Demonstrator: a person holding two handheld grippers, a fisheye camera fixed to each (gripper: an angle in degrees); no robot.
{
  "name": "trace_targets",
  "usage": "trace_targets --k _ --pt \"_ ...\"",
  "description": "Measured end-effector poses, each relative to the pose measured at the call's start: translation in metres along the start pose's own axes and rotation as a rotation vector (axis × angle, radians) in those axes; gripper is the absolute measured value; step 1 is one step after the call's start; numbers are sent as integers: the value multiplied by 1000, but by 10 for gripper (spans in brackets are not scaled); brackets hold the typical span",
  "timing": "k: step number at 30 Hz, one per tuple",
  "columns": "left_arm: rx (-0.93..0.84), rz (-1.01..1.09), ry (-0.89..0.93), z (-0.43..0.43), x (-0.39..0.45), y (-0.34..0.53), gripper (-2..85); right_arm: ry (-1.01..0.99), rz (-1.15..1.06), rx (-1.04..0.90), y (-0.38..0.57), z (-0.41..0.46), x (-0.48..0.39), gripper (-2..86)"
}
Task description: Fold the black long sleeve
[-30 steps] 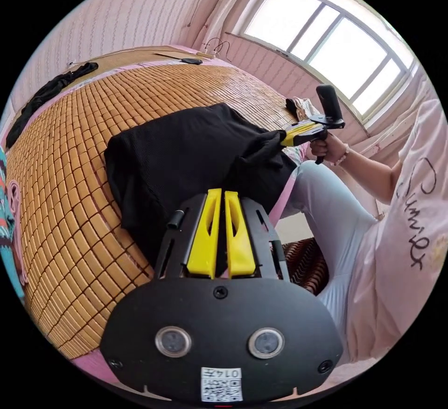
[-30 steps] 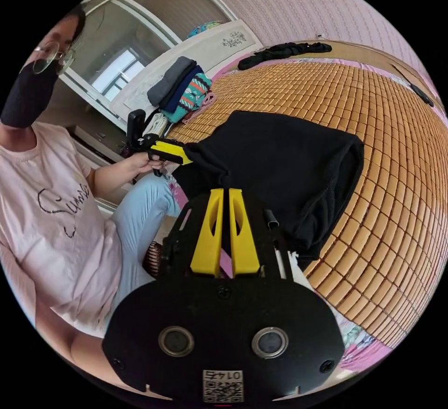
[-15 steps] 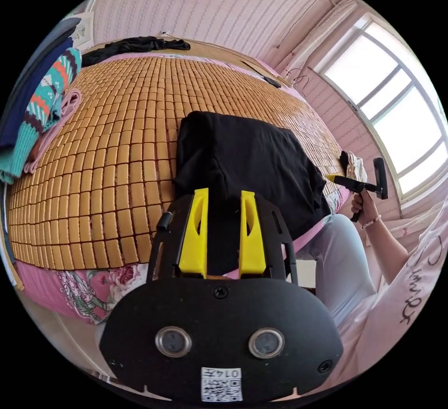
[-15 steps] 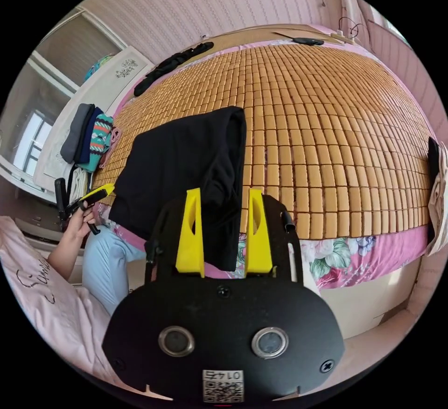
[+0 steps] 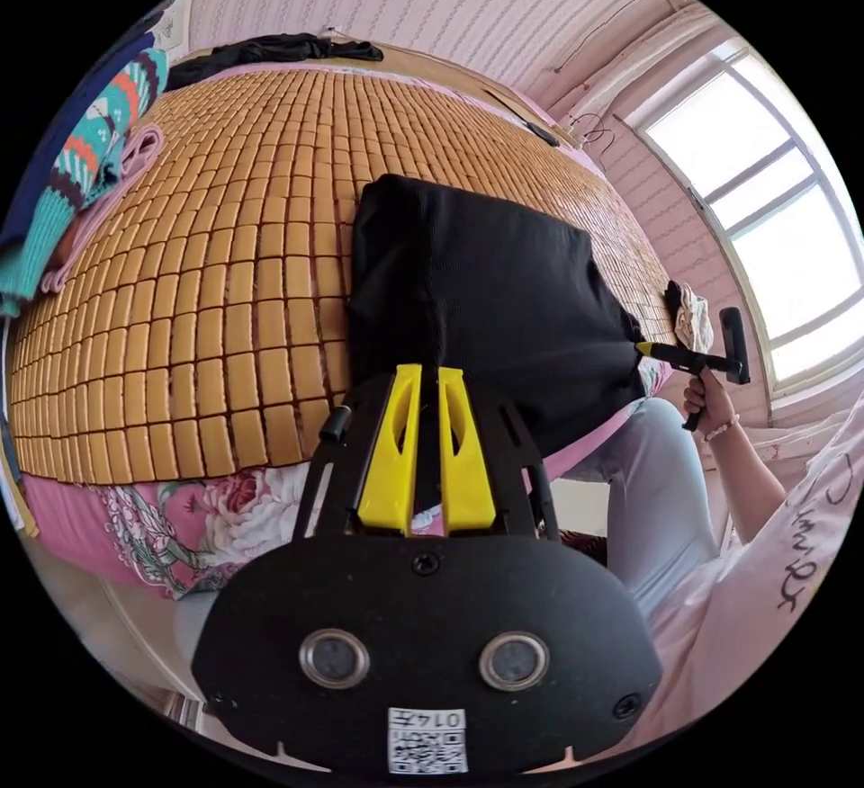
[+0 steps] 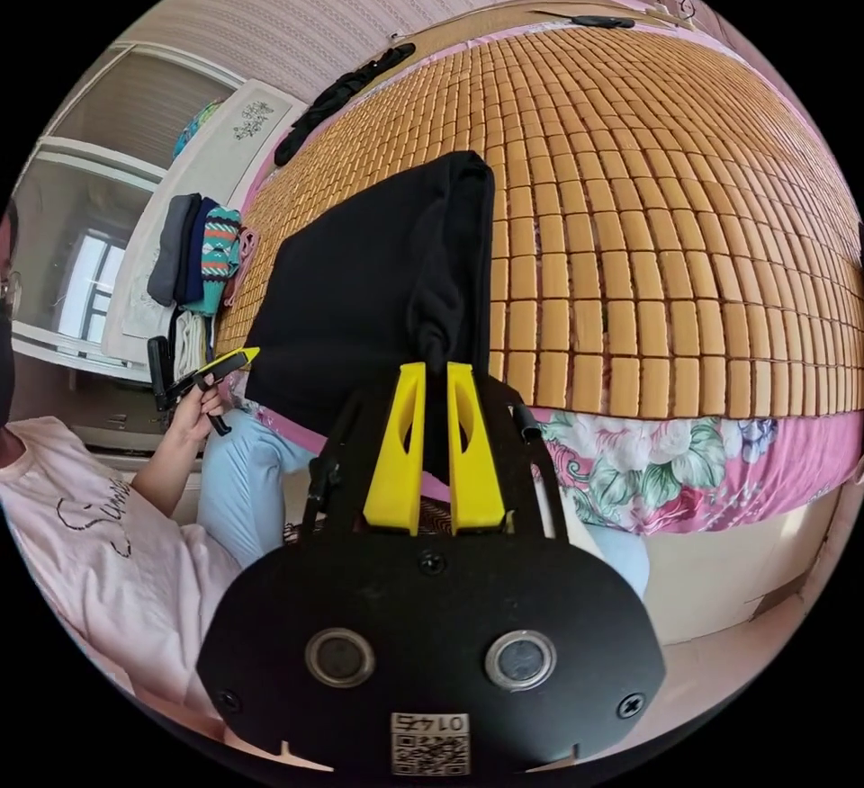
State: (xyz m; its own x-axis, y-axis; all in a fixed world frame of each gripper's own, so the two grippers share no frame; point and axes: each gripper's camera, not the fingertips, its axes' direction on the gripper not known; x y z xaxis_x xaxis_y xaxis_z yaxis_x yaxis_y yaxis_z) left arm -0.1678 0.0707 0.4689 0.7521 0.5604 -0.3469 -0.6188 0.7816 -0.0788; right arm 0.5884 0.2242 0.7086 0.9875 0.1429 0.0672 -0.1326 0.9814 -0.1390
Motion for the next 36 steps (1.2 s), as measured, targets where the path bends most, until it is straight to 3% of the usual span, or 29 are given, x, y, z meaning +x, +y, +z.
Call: trace_targets --k 5,10,17,23,29,36 --pt "17 -35 12 4 -4 -2 65 57 50 41 0 -2 1 94" --pt "50 -57 15 -16 -5 12 62 82 8 138 22 -26 -19 35" --pt "-73 40 139 26 33 22 88 -66 -124 -100 6 36 -62 107" --pt "-129 142 181 62 59 0 29 -106 -141 -153 -13 50 -75 27" --pt "-209 80 446 35 40 -4 33 -299 -74 -314 -15 22 -66 4" --pt "-245 25 354 39 26 2 52 -312 -8 -264 -17 19 -68 9"
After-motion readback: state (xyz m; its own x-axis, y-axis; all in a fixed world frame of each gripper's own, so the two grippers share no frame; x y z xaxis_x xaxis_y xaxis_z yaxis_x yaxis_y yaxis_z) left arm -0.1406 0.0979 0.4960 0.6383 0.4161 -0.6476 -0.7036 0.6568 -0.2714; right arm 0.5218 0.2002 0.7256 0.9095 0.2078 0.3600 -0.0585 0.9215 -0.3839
